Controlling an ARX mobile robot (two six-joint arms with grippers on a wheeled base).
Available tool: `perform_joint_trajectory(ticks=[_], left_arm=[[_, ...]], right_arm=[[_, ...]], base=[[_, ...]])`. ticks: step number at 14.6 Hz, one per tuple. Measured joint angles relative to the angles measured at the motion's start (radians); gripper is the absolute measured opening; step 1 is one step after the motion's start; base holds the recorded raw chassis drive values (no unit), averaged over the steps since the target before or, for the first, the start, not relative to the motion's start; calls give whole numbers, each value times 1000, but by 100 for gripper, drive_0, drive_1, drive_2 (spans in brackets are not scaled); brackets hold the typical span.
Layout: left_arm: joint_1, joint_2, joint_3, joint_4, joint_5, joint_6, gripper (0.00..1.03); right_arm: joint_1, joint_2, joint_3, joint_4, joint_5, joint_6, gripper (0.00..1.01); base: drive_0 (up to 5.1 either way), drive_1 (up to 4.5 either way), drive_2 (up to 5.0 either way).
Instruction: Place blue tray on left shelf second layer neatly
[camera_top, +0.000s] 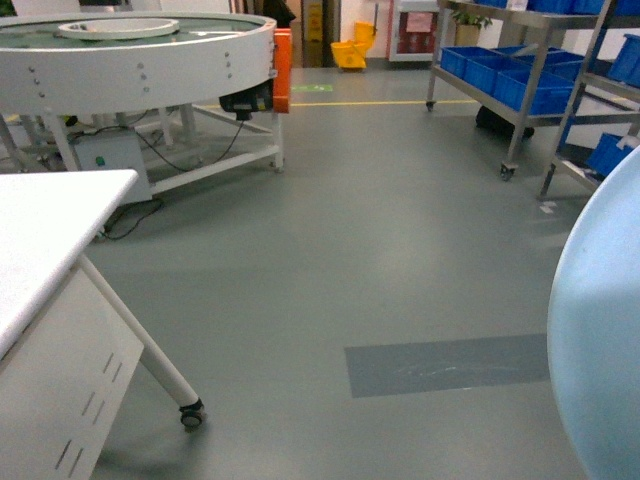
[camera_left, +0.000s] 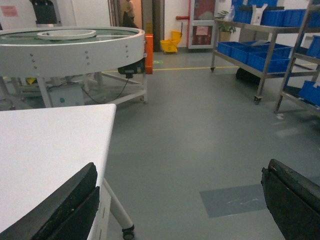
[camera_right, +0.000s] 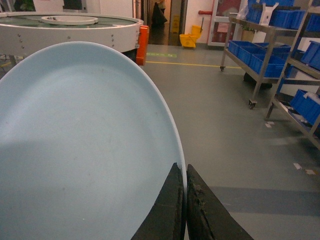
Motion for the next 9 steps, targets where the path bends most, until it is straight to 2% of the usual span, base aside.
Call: perform_joint_trajectory(ticks=[9], left_arm=[[-1, 0, 0, 1, 0, 0, 98]], right_arm=[[0, -2, -4, -1, 0, 0, 2]], base=[[0, 406, -406]])
